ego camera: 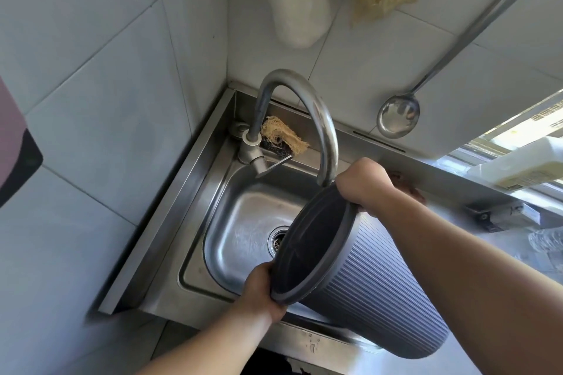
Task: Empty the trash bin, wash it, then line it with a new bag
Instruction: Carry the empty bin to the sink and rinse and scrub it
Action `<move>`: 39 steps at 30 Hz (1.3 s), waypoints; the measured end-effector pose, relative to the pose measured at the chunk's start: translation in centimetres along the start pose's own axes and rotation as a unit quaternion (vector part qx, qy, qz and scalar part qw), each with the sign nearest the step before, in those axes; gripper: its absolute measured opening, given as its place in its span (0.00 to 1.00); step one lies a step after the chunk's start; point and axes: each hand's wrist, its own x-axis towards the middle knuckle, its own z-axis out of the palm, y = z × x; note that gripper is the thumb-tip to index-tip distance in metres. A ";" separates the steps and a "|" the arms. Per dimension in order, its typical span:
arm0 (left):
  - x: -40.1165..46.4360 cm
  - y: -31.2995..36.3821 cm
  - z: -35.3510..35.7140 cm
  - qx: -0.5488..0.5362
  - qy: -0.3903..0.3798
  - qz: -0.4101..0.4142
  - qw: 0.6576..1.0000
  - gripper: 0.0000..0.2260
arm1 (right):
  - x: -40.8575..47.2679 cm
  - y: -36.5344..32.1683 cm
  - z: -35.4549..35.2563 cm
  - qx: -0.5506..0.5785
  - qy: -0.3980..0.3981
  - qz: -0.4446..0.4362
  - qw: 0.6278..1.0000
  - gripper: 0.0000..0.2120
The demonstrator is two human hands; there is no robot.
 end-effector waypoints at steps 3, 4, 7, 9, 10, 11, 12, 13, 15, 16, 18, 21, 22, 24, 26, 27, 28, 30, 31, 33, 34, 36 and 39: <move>-0.3 -0.1 0.0 0.000 -0.013 0.001 1.000 0.24 | 0.1 -0.3 0.1 -0.002 -0.007 0.001 1.000 0.07; -0.4 -0.1 0.0 0.003 -0.015 0.002 1.000 0.24 | 0.1 -0.4 0.1 -0.005 -0.007 0.000 1.000 0.08; -0.5 -0.1 -0.1 0.011 -0.017 -0.004 1.000 0.25 | 0.0 -0.6 0.2 -0.009 -0.012 -0.005 1.000 0.08; -0.6 -0.2 -0.1 0.017 -0.016 -0.007 1.000 0.26 | 0.0 -0.7 0.3 -0.004 -0.017 -0.005 1.000 0.09; -0.5 -0.3 -0.1 0.018 -0.016 -0.007 1.000 0.26 | 0.1 -0.8 0.3 0.002 -0.019 -0.003 1.000 0.10; -0.6 -0.3 -0.1 0.018 -0.016 -0.007 1.000 0.26 | 0.1 -0.8 0.4 0.008 -0.022 -0.002 1.000 0.10; -0.6 -0.3 -0.1 0.017 -0.016 -0.006 1.000 0.26 | 0.2 -0.8 0.4 0.013 -0.022 -0.003 1.000 0.10; -0.4 -0.3 -0.2 0.014 -0.013 -0.007 1.000 0.26 | 0.2 -0.9 0.5 0.015 -0.022 -0.004 1.000 0.10; -0.3 -0.4 -0.4 0.015 -0.007 -0.009 1.000 0.27 | 0.2 -0.9 0.6 0.017 -0.021 -0.006 1.000 0.10; -0.3 -0.4 -0.4 0.018 -0.008 -0.010 1.000 0.26 | 0.1 -0.8 0.7 0.019 -0.021 -0.006 1.000 0.10; 0.0 -0.5 -0.6 0.021 -0.001 -0.014 1.000 0.26 | 0.0 -0.8 0.7 0.028 -0.021 -0.004 0.999 0.09; 0.3 -0.9 -1.0 0.026 0.021 -0.024 0.999 0.23 | 0.0 -0.6 0.8 0.046 -0.023 0.002 0.999 0.09; 0.5 -1.1 -1.0 0.025 0.028 -0.027 0.999 0.19 | 0.0 -0.6 0.8 0.050 -0.025 0.005 0.998 0.09; 0.6 -1.4 -1.0 0.033 0.048 -0.022 0.998 0.11 | 0.0 -0.6 0.8 0.054 -0.028 0.006 0.998 0.11; 0.8 -1.7 -1.0 0.044 0.052 -0.042 0.997 0.09 | -0.1 -0.7 0.7 0.055 -0.029 0.005 0.998 0.11; 0.9 -1.8 -0.9 0.042 0.047 -0.055 0.997 0.08 | -0.1 -0.7 0.6 0.057 -0.030 0.005 0.998 0.11; 1.2 -1.9 -0.9 0.041 0.038 -0.061 0.997 0.06 | -0.1 -0.6 0.6 0.063 -0.030 0.005 0.998 0.11; 1.8 -2.0 -1.0 0.064 0.048 -0.057 0.995 0.06 | -0.2 -0.5 0.6 0.086 -0.031 0.009 0.996 0.10; 1.9 -2.1 -1.1 0.076 0.050 -0.065 0.994 0.06 | -0.2 -0.4 0.6 0.101 -0.032 0.012 0.994 0.09; 2.2 -2.5 -1.3 0.073 0.050 -0.070 0.994 0.07 | -0.2 -0.2 0.6 0.141 -0.041 0.022 0.989 0.09; 2.2 -2.7 -1.5 0.067 0.047 -0.068 0.994 0.07 | -0.2 -0.1 0.6 0.160 -0.048 0.028 0.986 0.09; 2.0 -2.9 -1.6 0.060 0.052 -0.059 0.995 0.08 | -0.1 0.1 0.6 0.190 -0.066 0.039 0.979 0.08; 2.2 -3.2 -1.5 0.029 0.060 -0.095 0.993 0.12 | 0.1 0.2 0.5 0.217 -0.087 0.052 0.971 0.04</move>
